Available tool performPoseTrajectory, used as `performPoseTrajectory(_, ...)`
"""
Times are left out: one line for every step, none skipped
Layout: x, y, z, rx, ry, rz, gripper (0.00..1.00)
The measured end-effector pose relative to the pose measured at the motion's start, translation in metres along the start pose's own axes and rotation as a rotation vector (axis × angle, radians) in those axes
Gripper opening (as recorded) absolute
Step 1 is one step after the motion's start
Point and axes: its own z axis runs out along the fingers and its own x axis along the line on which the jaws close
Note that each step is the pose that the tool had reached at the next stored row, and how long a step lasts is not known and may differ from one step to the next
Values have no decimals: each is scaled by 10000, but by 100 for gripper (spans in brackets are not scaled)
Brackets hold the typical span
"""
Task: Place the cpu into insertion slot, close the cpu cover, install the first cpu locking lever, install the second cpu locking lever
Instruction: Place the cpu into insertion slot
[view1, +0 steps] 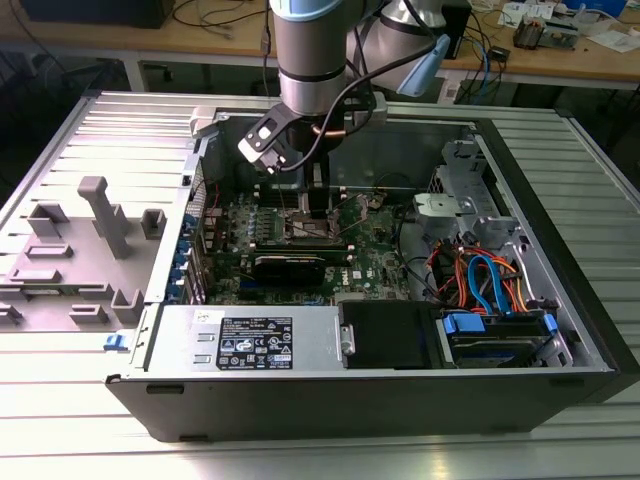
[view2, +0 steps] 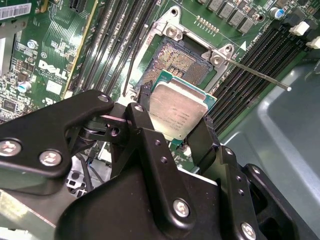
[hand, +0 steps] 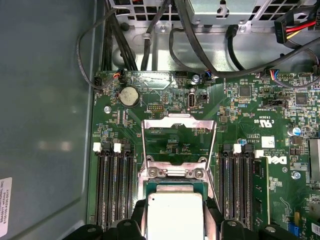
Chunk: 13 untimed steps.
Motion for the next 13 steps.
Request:
performPoseTrajectory(-2,-1,4,-3,-4,0,55)
performPoseTrajectory(-3,-2,12,-6,-2,1,55)
performPoseTrajectory(-3,-2,17,-6,-3,2,55)
performPoseTrajectory(-4,-3,23,-5,-4,1,55)
performPoseTrajectory(-6,-4,31,-5,-4,-1,55)
performPoseTrajectory(-8,-5,36,-5,-4,0,55)
performPoseTrajectory(-10,-5,41,-5,-5,0,55)
performPoseTrajectory(-11,-6,44,-4,-5,0,55)
performPoseTrajectory(-13,-8,51,-5,-4,-1,55)
performPoseTrajectory(-13,-8,52,-5,-6,-1,55)
performPoseTrajectory(-13,-9,53,-5,-4,0,55)
performPoseTrajectory(-13,-9,54,-5,-4,-1,55)
performPoseTrajectory(-13,-9,54,-5,-4,0,55)
